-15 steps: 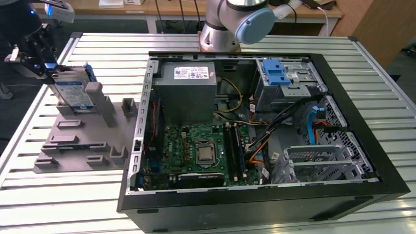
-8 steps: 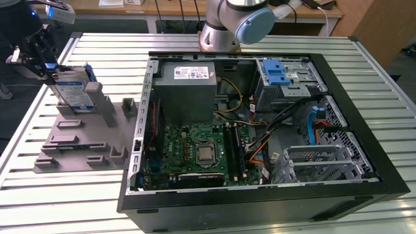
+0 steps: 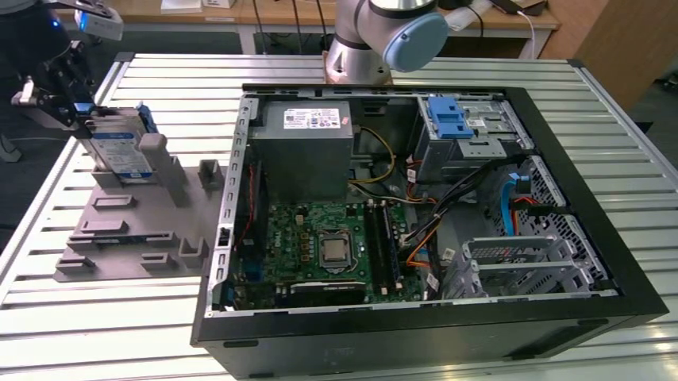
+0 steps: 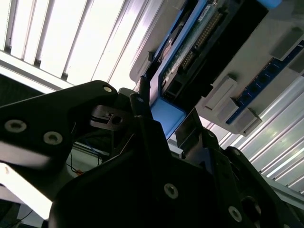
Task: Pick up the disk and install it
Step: 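Pick up the disk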
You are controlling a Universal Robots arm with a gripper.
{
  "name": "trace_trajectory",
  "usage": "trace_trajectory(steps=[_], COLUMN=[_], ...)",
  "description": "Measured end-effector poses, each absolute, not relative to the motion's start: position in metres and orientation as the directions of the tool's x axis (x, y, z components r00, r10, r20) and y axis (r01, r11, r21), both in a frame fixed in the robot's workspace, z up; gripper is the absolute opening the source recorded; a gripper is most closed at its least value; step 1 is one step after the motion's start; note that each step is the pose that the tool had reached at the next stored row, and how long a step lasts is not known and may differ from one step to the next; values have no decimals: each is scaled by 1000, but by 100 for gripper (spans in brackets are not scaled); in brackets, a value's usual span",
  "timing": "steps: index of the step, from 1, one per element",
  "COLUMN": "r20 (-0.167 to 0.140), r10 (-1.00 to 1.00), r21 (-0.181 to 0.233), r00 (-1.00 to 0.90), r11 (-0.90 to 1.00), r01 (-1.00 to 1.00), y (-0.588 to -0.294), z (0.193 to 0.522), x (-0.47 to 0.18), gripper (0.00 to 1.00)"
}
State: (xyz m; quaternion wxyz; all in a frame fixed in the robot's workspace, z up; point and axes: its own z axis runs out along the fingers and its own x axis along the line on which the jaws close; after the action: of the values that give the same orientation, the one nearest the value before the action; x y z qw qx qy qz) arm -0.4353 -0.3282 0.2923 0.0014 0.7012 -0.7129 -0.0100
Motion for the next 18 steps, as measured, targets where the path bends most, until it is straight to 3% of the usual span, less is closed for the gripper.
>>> trace_trajectory(steps=[7,9,10,18], r20=[-12,-12,-12,-12], r10=[-1000,-1000,-1000,-1000], r21=[16,16,16,16], r00=[-17,-17,-17,-17], r11=[17,17,17,17], r01=[-1000,-1000,-1000,-1000], y=[-328,-328,-328,-328], z=[290,290,290,289], x=[-435,-435,-435,-435], gripper=[47,46,39,37])
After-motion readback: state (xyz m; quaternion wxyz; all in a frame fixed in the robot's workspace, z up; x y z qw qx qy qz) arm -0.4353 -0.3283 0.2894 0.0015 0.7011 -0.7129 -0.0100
